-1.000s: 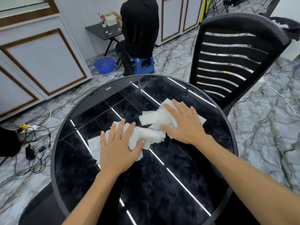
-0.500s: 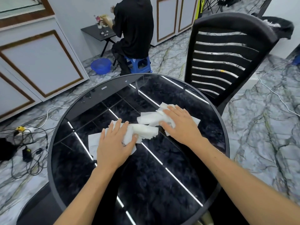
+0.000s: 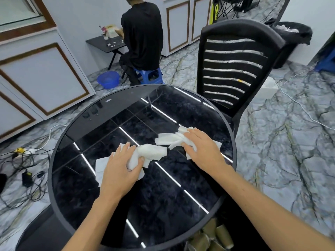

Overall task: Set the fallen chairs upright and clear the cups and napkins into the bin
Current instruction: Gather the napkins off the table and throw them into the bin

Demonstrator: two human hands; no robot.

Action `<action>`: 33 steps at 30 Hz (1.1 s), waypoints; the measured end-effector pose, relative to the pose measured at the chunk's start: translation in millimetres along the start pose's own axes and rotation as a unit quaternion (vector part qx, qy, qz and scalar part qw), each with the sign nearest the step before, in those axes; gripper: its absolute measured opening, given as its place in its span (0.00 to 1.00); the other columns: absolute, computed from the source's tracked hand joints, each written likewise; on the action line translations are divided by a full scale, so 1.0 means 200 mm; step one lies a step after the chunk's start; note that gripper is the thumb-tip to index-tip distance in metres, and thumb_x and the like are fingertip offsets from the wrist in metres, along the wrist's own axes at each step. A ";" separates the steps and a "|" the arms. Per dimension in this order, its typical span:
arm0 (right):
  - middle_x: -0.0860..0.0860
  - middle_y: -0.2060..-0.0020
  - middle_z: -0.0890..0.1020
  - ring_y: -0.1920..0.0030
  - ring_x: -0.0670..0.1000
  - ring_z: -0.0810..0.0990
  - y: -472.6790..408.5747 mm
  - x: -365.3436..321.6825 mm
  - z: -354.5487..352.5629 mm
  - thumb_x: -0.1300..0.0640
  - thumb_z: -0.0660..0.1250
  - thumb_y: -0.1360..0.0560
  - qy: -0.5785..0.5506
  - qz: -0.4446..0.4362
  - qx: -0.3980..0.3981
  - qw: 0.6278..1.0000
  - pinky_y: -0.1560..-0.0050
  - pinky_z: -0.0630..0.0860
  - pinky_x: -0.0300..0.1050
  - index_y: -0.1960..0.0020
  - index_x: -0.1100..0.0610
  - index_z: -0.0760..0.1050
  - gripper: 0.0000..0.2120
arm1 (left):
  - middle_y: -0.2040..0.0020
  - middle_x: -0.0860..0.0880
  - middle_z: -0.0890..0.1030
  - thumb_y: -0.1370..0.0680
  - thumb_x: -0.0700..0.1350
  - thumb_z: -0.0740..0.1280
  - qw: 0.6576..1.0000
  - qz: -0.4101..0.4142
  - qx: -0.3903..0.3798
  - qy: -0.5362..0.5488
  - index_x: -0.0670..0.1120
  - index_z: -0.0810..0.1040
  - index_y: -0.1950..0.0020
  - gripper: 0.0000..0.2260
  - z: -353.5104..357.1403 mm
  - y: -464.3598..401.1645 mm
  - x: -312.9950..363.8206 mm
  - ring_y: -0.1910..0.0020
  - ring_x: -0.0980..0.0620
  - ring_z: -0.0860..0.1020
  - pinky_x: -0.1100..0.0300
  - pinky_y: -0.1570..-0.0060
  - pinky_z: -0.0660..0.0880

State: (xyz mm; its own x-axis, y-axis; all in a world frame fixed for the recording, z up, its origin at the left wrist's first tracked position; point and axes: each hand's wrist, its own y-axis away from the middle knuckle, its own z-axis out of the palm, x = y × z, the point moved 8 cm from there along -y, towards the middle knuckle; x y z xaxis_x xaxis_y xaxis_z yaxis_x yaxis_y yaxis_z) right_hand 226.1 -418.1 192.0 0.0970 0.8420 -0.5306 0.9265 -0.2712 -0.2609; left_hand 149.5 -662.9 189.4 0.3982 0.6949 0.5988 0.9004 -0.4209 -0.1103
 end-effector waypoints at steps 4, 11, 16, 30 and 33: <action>0.53 0.39 0.80 0.36 0.53 0.74 0.10 0.02 -0.10 0.55 0.68 0.21 -0.010 0.011 0.011 1.000 0.33 0.65 0.41 0.35 0.57 0.78 0.16 | 0.37 0.57 0.78 0.20 0.55 0.62 1.000 0.014 0.002 0.004 0.57 0.74 0.37 0.12 0.02 0.07 0.05 0.25 0.57 0.63 0.44 0.25 0.60; 0.51 0.40 0.81 0.36 0.50 0.75 0.30 0.11 -0.22 0.56 0.69 0.22 -0.007 0.010 0.027 1.000 0.32 0.68 0.42 0.36 0.54 0.78 0.15 | 0.33 0.59 0.75 0.20 0.53 0.66 0.999 0.020 0.012 0.035 0.54 0.75 0.34 0.15 0.08 0.22 0.22 0.28 0.66 0.58 0.45 0.24 0.59; 0.52 0.43 0.82 0.40 0.50 0.76 0.45 0.15 -0.34 0.57 0.70 0.23 -0.008 0.000 0.045 0.999 0.35 0.69 0.42 0.38 0.55 0.79 0.14 | 0.28 0.57 0.71 0.21 0.59 0.62 0.999 0.023 -0.008 0.026 0.54 0.73 0.32 0.20 0.15 0.32 0.32 0.24 0.59 0.59 0.48 0.23 0.55; 0.54 0.37 0.80 0.34 0.54 0.75 0.95 0.52 -0.52 0.49 0.64 0.23 -0.007 0.118 0.031 0.992 0.31 0.69 0.47 0.35 0.57 0.78 0.20 | 0.24 0.56 0.66 0.23 0.61 0.62 0.992 0.082 -0.077 0.060 0.53 0.70 0.27 0.26 0.49 0.63 0.82 0.22 0.56 0.58 0.50 0.23 0.59; 0.52 0.37 0.80 0.34 0.52 0.75 1.08 0.59 -0.53 0.48 0.62 0.22 0.004 0.133 0.019 0.991 0.33 0.65 0.39 0.35 0.55 0.78 0.20 | 0.25 0.59 0.63 0.24 0.61 0.61 0.989 0.106 -0.093 0.053 0.52 0.70 0.26 0.28 0.59 0.72 0.89 0.22 0.58 0.55 0.57 0.25 0.54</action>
State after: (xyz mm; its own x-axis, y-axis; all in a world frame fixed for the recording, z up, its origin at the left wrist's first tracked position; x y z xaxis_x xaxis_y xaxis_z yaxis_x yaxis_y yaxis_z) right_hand 475.2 -328.1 158.9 0.3386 0.7421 -0.5785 0.8534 -0.5012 -0.1433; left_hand 371.5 -531.6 186.6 0.5449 0.5182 0.6592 0.7470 -0.6571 -0.1009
